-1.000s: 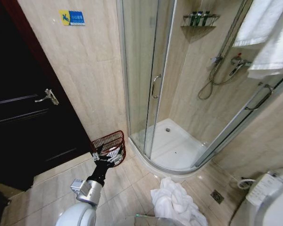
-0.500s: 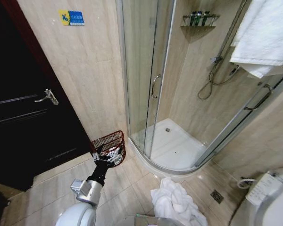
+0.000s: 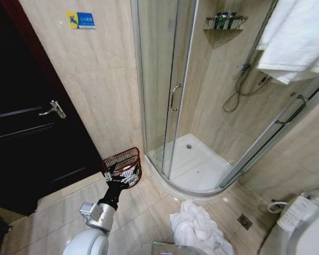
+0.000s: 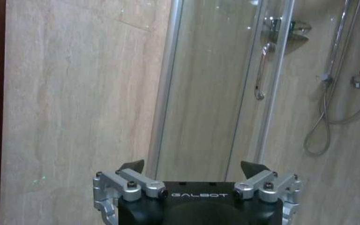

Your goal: Discard the used towel into the hamper.

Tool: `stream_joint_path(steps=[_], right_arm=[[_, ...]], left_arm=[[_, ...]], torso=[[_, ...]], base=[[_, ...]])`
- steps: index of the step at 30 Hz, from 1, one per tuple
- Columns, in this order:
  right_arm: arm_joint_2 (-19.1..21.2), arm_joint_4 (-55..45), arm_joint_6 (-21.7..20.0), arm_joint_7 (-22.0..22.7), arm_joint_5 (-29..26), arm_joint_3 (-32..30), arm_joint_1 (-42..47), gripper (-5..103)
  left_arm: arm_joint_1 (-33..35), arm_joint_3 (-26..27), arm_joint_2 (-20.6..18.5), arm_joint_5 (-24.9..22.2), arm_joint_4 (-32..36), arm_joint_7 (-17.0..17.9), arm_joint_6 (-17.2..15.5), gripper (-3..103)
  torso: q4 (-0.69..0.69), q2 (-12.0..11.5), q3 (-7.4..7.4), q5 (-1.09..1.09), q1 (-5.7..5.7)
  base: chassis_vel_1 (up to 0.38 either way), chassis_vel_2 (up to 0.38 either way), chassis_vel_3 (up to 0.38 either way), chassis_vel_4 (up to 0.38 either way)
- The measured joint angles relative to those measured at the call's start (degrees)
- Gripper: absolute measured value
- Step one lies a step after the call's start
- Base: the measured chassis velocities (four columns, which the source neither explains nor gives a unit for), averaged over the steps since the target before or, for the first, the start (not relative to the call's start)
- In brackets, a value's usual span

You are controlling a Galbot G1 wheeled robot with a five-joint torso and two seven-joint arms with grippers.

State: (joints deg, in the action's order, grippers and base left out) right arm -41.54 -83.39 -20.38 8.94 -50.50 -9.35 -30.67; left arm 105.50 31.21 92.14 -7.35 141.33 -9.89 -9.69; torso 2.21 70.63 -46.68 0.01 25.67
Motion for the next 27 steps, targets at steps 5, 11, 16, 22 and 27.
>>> stream_joint_path(steps=[5, 11, 16, 22, 27], right_arm=[[0.12, 0.15, 0.08, -0.36, 0.44, 0.22, -0.28, 45], [0.23, 0.14, 0.28, -0.68, 0.51, 0.3, -0.27, 23], [0.4, 0.03, 0.53, -0.93, 0.55, 0.36, -0.2, 13], [0.91, -0.51, 1.02, -1.49, 0.66, 0.33, -0.05, 13], [2.19, -2.79, 5.85, -3.53, 1.82, -0.51, 2.4, 13]], left_arm=[[0.0, 0.0, 0.0, 0.0, 0.0, 0.0, 0.0, 100], [0.0, 0.0, 0.0, 0.0, 0.0, 0.0, 0.0, 100], [0.0, 0.0, 0.0, 0.0, 0.0, 0.0, 0.0, 100], [0.0, 0.0, 0.0, 0.0, 0.0, 0.0, 0.0, 100], [0.0, 0.0, 0.0, 0.0, 0.0, 0.0, 0.0, 100]], torso=[[0.0, 0.0, 0.0, -0.02, 0.0], [0.0, 0.0, 0.0, -0.01, 0.0], [0.0, 0.0, 0.0, -0.01, 0.0], [0.0, 0.0, 0.0, 0.0, 0.0], [0.0, 0.0, 0.0, -0.02, 0.0]], base=[[0.0, 0.0, 0.0, 0.0], [0.0, 0.0, 0.0, 0.0], [0.0, 0.0, 0.0, 0.0], [0.0, 0.0, 0.0, 0.0], [0.0, 0.0, 0.0, 0.0]])
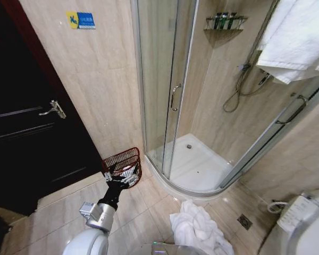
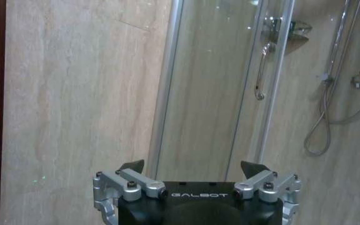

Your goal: Discard the used towel into the hamper.

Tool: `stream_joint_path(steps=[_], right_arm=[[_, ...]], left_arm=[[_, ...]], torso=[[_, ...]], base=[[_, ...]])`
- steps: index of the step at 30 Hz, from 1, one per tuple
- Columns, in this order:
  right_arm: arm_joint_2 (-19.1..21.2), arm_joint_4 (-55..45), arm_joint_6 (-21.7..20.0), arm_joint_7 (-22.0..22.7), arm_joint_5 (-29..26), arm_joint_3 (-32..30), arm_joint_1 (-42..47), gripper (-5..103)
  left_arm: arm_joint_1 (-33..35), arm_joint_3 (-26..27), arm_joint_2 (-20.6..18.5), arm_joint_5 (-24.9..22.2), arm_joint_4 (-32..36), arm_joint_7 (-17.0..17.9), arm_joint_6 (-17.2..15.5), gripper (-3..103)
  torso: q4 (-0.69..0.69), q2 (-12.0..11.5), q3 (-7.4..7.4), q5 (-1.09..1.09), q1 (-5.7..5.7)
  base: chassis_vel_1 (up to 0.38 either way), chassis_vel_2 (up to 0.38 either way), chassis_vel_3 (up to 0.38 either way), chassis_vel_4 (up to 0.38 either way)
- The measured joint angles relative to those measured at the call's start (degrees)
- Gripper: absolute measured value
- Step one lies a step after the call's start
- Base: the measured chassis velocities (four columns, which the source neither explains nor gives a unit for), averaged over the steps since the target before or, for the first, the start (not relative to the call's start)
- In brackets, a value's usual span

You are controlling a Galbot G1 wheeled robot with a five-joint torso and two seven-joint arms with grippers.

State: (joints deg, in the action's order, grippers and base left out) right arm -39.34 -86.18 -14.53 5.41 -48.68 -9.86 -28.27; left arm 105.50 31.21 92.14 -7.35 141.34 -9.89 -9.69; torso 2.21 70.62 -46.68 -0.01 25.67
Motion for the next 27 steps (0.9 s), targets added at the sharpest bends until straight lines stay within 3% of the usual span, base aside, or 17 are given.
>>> stream_joint_path(steps=[5, 14, 17, 27], right_arm=[[1.92, -3.65, 6.58, -2.91, 4.99, -2.67, 5.72, 13], [6.54, -13.89, 7.34, -2.64, 5.37, -12.35, 19.18, 13], [8.92, -18.13, 8.54, -2.78, 6.44, -17.37, 28.16, 13], [9.98, -26.62, 11.64, -2.97, 9.1, -25.63, 47.99, 13]], left_arm=[[0.0, 0.0, 0.0, 0.0, 0.0, 0.0, 0.0, 100], [0.01, 0.0, -0.01, 0.0, 0.0, 0.0, 0.0, 100], [0.0, 0.0, -0.01, 0.0, 0.0, 0.0, 0.0, 100], [0.0, 0.0, -0.01, 0.0, 0.0, 0.0, 0.0, 100]], torso=[[0.0, 0.0, 0.0, 0.02, 0.0], [0.0, 0.0, 0.01, 0.02, 0.0], [-0.01, 0.0, 0.01, 0.04, 0.0], [-0.01, 0.0, 0.01, 0.0, 0.0]], base=[[0.0, 0.0, 0.0, 0.0], [0.0, 0.0, 0.0, 0.0], [0.0, 0.0, 0.0, 0.0], [0.0, 0.0, 0.0, 0.0]])
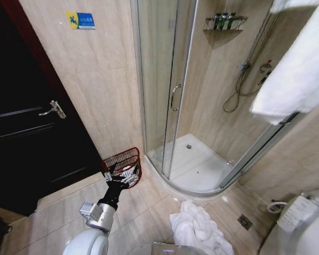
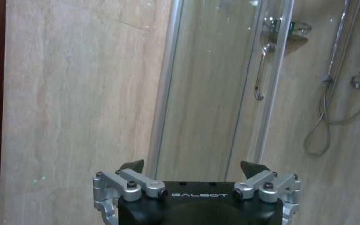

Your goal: Discard the used towel into the hamper.

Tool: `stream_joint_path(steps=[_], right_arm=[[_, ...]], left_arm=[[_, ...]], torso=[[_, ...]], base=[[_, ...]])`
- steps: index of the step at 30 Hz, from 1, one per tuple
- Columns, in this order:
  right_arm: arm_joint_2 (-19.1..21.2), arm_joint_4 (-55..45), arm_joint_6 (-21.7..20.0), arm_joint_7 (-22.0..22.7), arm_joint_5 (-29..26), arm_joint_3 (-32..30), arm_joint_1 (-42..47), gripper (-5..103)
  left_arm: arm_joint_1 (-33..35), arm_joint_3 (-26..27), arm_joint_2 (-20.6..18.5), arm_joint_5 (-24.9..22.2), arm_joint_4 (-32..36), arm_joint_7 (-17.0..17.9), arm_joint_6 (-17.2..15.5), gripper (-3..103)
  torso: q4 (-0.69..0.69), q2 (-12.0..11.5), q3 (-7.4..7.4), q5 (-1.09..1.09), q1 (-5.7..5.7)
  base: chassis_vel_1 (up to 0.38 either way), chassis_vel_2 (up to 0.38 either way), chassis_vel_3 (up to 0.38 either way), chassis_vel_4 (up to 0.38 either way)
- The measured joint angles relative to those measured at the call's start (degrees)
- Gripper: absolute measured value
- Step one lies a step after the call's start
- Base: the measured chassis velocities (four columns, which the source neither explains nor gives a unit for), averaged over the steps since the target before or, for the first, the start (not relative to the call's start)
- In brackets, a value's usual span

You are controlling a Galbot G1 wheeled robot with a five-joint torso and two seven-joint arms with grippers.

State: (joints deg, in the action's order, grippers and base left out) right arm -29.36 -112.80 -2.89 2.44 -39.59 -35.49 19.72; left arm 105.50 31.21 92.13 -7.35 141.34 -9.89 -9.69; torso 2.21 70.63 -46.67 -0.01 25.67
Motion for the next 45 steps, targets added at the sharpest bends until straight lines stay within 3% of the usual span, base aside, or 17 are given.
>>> stream_joint_path(steps=[8, 16, 26, 31, 38, 45], right_arm=[[-4.37, -6.57, 0.81, 0.86, 1.73, -8.67, 19.11, 13], [-10.76, -9.19, 1.8, 1.09, 6.18, -9.09, 28.75, 13], [-17.44, -10.68, 5.25, 0.87, 12.5, -8.2, 37.49, 13], [-22.03, -15.56, 8.08, 0.69, 19.0, -8.82, 41.97, 13], [-26.42, -20.84, 9.25, 1.18, 23.14, -11.56, 47.16, 13], [-32.53, -16.5, 12.7, 1.12, 25.49, -10.93, 51.94, 13]], left_arm=[[0.0, 0.0, 0.0, 0.0, 0.0, 0.0, 0.0, 100], [0.0, 0.0, 0.01, 0.0, 0.0, 0.0, 0.0, 100], [0.0, 0.0, 0.0, 0.0, 0.0, 0.0, 0.0, 100], [0.0, 0.0, 0.0, 0.0, 0.0, 0.0, 0.0, 100], [0.0, 0.0, 0.01, 0.0, 0.0, 0.0, 0.0, 100], [0.0, 0.0, 0.01, 0.0, 0.0, 0.0, 0.0, 100]], torso=[[-0.01, -0.01, -0.01, 0.0, 0.0], [0.0, -0.01, -0.01, -0.01, 0.0], [0.0, -0.01, -0.01, 0.02, 0.01], [0.0, -0.01, -0.01, 0.01, 0.0], [0.0, -0.01, -0.01, -0.03, 0.0], [0.0, 0.0, -0.01, 0.02, 0.0]], base=[[0.0, 0.0, 0.0, 0.0], [0.0, 0.0, 0.0, 0.0], [0.0, 0.0, 0.0, 0.0], [0.0, 0.0, 0.0, 0.0], [0.0, 0.0, 0.0, 0.0], [0.0, 0.0, 0.0, 0.0]])
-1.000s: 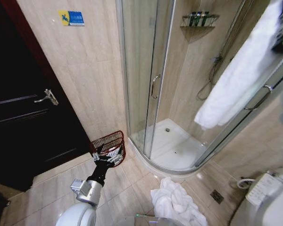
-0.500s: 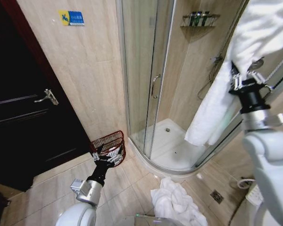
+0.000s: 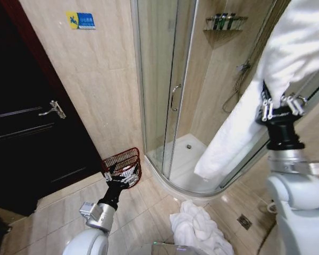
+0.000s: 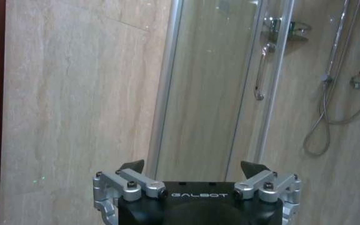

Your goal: Discard the used towel into the hamper.

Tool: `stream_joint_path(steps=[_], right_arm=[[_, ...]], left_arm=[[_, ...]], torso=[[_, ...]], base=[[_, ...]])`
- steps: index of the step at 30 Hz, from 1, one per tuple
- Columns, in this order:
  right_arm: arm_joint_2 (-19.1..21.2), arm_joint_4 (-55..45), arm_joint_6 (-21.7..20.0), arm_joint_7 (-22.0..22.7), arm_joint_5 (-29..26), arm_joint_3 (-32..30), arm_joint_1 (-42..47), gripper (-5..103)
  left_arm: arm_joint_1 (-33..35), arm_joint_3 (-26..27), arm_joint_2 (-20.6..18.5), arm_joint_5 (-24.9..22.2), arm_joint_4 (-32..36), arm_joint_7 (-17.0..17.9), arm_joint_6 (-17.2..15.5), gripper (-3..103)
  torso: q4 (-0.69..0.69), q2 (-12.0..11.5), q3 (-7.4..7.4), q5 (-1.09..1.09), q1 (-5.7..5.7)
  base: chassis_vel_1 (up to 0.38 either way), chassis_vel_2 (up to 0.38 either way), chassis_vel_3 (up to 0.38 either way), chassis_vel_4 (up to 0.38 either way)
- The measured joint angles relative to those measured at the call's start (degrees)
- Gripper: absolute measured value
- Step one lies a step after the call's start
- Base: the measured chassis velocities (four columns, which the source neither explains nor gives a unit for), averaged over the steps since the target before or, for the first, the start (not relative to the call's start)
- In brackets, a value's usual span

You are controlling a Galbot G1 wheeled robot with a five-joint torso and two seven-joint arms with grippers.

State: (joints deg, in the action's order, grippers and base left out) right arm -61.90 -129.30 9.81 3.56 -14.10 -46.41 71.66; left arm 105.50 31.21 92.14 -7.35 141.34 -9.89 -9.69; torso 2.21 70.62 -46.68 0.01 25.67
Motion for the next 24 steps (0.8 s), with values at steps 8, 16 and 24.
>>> stream_joint_path(steps=[8, 16, 24], right_arm=[[-2.9, 1.35, 1.66, -0.25, 2.31, 0.49, 3.69, 13], [-4.11, -5.85, 2.15, 0.87, 6.79, -0.03, 6.54, 13], [-3.0, -10.03, 1.56, 2.58, 9.02, -4.72, 6.12, 13]], left_arm=[[0.0, 0.0, 0.0, 0.0, 0.0, 0.0, 0.0, 100], [0.0, 0.0, 0.0, 0.0, 0.0, 0.0, 0.0, 100], [0.0, 0.0, 0.0, 0.0, 0.0, 0.0, 0.0, 100]], torso=[[0.0, 0.0, 0.0, -0.01, 0.0], [0.0, 0.0, 0.0, -0.02, 0.0], [0.0, 0.0, 0.0, -0.03, 0.0]], base=[[0.0, 0.0, 0.0, 0.0], [0.0, 0.0, 0.0, 0.0], [0.0, 0.0, 0.0, 0.0]])
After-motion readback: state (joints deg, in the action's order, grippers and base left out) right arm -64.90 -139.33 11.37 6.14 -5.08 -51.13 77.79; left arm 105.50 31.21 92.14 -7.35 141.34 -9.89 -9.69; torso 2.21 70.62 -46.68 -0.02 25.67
